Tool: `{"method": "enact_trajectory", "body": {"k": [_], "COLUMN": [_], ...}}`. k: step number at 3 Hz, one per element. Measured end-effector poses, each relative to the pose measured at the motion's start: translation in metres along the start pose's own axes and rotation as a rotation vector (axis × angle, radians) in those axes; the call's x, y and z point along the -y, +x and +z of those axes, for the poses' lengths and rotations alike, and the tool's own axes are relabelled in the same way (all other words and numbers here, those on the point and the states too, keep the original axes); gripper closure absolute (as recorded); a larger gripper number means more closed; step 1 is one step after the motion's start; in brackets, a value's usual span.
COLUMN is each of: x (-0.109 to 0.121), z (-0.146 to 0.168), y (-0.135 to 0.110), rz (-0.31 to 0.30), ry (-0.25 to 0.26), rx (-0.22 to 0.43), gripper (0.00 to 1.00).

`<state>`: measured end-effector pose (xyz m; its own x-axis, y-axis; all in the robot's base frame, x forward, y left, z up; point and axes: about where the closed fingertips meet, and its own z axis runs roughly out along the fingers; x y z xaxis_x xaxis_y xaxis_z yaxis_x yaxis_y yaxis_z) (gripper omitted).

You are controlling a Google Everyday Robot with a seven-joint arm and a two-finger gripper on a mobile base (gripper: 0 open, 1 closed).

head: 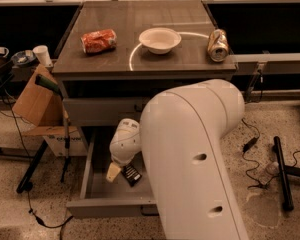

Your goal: Pick rxbar chocolate from middle drawer and place on counter

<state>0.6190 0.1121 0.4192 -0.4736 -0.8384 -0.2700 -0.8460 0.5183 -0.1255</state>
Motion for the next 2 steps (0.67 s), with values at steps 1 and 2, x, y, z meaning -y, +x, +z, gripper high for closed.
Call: {"method": "enact_trajectory", "body": {"k": [1, 2], "x": [0.0000, -0.0027], "z": [0.0000, 0.0060], "y": [0.0000, -0.0078], "rz": [0.000, -0.034], "ry": [0.000, 0.011], "rx": [0.000, 0.016], "gripper": [0.00, 0.00]}}
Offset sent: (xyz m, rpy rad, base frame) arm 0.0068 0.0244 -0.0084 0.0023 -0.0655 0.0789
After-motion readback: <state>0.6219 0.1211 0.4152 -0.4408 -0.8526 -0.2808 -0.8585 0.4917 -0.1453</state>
